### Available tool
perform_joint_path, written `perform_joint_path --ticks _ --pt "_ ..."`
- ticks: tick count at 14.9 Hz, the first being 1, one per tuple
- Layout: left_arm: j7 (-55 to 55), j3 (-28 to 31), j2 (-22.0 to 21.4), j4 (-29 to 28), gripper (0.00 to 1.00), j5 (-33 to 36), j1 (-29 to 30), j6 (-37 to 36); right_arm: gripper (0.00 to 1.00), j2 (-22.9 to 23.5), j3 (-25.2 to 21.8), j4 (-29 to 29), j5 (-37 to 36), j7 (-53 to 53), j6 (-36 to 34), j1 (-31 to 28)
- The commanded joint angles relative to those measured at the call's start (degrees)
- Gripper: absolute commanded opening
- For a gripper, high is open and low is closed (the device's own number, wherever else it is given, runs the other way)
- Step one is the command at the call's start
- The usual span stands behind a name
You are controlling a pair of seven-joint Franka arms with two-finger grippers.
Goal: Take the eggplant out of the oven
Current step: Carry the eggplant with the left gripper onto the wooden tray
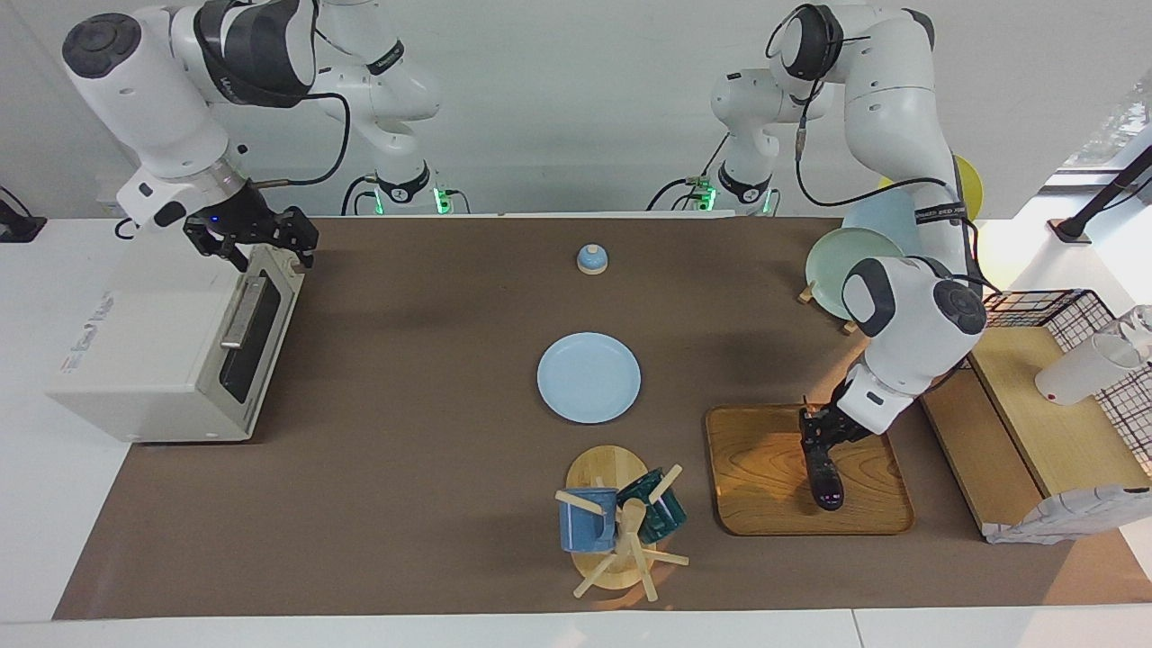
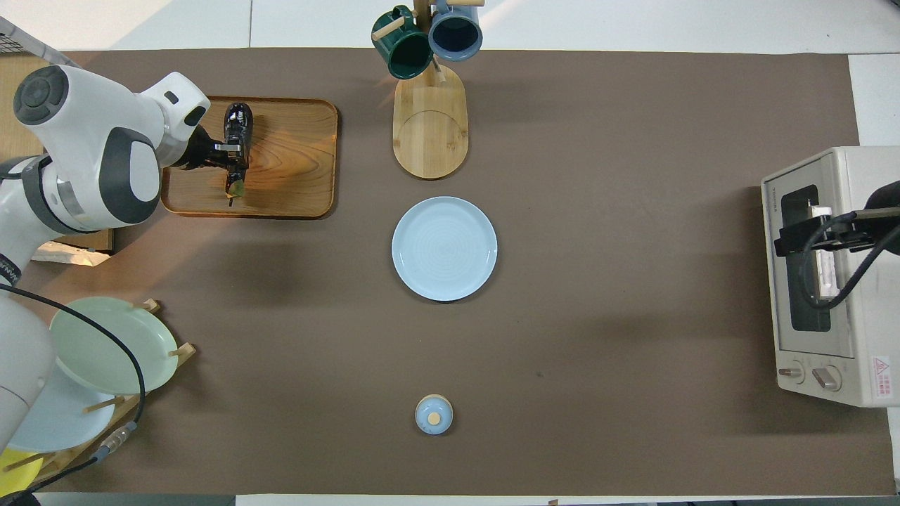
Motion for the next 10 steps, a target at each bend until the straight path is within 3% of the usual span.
perform_joint_path --ticks 1,5,10 --pt "0.69 0.45 0.29 1.09 1.0 1.22 -0.44 -0.56 1.0 4.75 0.05 6.76 -0.76 0.96 -4.57 1.04" --pt "0.69 0.53 -1.46 1.7 1.0 1.3 0.18 -4.15 1.0 4.59 -0.48 6.43 -0.84 1.13 -5.01 1.04" --pt "-0.01 2.64 -11.2 1.7 1.0 1.3 0.53 -14.6 1.0 3.28 -0.4 4.94 -0.84 1.31 -4.93 1.04"
